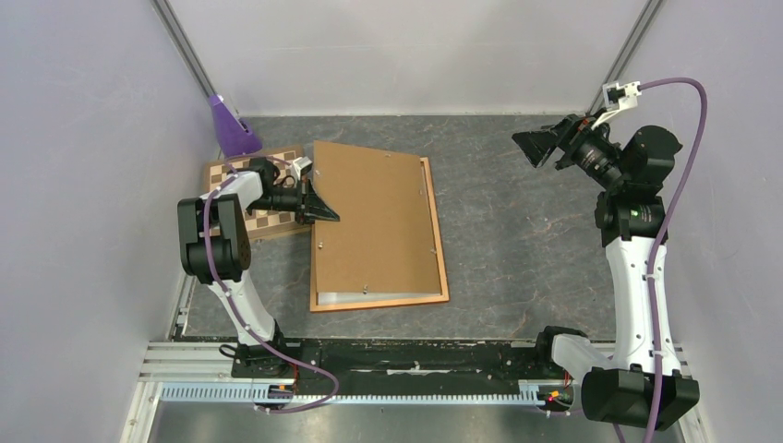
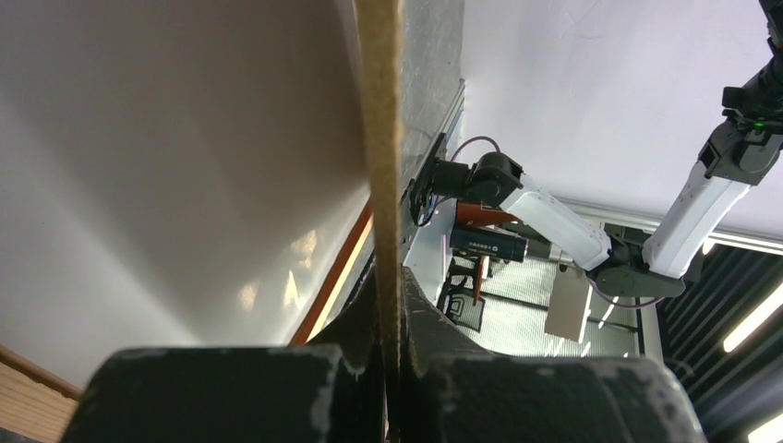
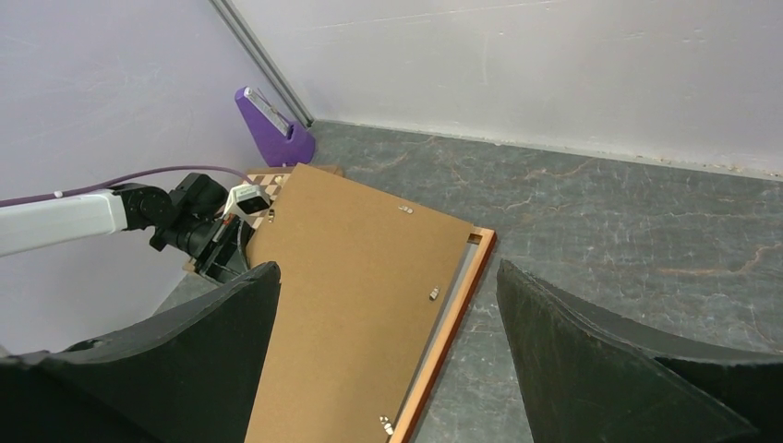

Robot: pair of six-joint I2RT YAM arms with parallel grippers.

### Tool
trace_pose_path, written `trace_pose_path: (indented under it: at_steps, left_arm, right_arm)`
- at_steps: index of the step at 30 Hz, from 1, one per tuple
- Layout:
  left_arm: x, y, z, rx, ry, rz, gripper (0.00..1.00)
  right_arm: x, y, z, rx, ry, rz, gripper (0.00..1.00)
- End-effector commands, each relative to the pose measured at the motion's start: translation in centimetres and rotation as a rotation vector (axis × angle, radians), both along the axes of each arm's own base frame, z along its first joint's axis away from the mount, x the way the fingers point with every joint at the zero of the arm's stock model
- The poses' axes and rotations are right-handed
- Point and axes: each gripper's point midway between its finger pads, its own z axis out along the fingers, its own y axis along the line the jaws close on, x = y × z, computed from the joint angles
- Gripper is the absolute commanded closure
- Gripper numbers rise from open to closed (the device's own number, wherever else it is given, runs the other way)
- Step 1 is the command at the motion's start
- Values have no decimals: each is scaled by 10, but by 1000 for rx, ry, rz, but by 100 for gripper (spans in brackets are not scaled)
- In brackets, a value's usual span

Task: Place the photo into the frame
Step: Adjust the photo frame item on the photo frame.

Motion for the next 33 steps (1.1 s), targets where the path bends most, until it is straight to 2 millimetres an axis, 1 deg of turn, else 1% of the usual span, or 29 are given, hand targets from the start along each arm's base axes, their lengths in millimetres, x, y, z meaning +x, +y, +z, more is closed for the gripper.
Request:
trace_pose_path:
  at_steps: [1,7,9,14,18,21,23,29,33]
  left_arm:
    - [0,-8,21,-126,-27,-16,98]
    - [-1,-11,21,-129,-21,-24,98]
    - [-1,-12,20,-129,-19,-27,98]
    - [-1,-14,16,-123,-15,-34,98]
    - [0,-14,14,-115,-13,-34,98]
    - [1,-13,13,-107,-18,-34,98]
    - [1,-13,12,-104,-14,-34,98]
    - [1,-13,7,-98,-10,-36,98]
    - [1,-13,2,-96,-2,-37,98]
  right_arm:
    - [-4,0,11,-5,-56,3,10]
    - [-2,-2,10,-10,-56,-7,10]
    - [0,-3,6,-20,-52,-14,10]
    - [6,-11,-10,-70,-34,-53,10]
    - [12,-17,-29,-119,-13,-86,10]
    - [15,-18,-45,-129,18,-86,10]
    - [17,-17,-52,-132,30,-84,10]
    - [21,-13,-62,-160,41,-80,10]
    - [25,-7,-71,-216,38,-104,11]
